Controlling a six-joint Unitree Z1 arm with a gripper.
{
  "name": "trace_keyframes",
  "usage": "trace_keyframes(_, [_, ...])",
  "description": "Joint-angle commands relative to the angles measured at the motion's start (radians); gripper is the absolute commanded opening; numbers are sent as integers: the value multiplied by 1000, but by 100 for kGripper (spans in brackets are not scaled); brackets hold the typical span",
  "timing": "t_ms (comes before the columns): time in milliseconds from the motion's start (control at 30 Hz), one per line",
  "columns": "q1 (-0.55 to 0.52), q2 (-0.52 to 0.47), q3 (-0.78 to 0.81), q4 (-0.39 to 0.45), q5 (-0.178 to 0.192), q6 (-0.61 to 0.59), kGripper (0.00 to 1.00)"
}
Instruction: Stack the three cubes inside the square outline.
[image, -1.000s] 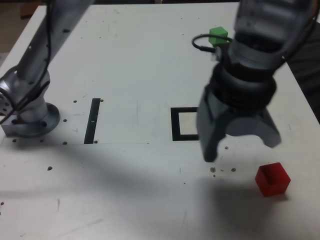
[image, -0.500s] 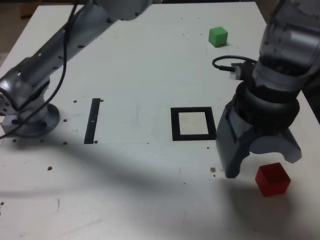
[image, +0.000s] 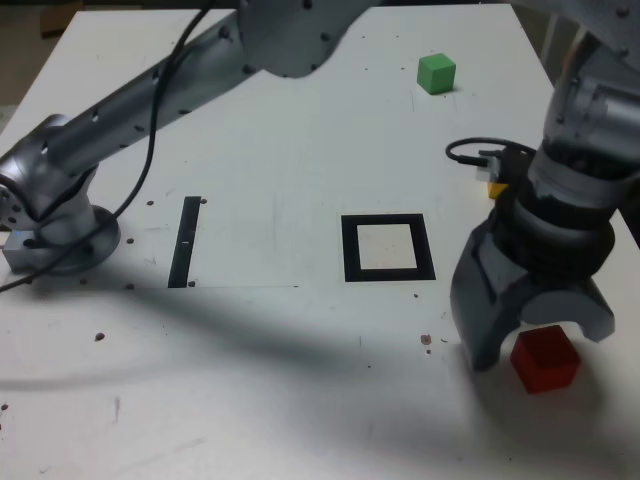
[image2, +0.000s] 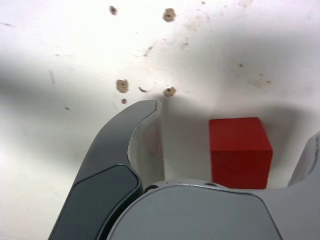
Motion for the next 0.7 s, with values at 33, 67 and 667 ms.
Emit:
trace_keyframes(33, [4, 21, -20, 15, -4, 5, 94])
trace_keyframes(67, [5, 27, -26, 15, -5, 5, 92])
trace_keyframes(667, [9, 44, -43, 15, 5, 3, 33])
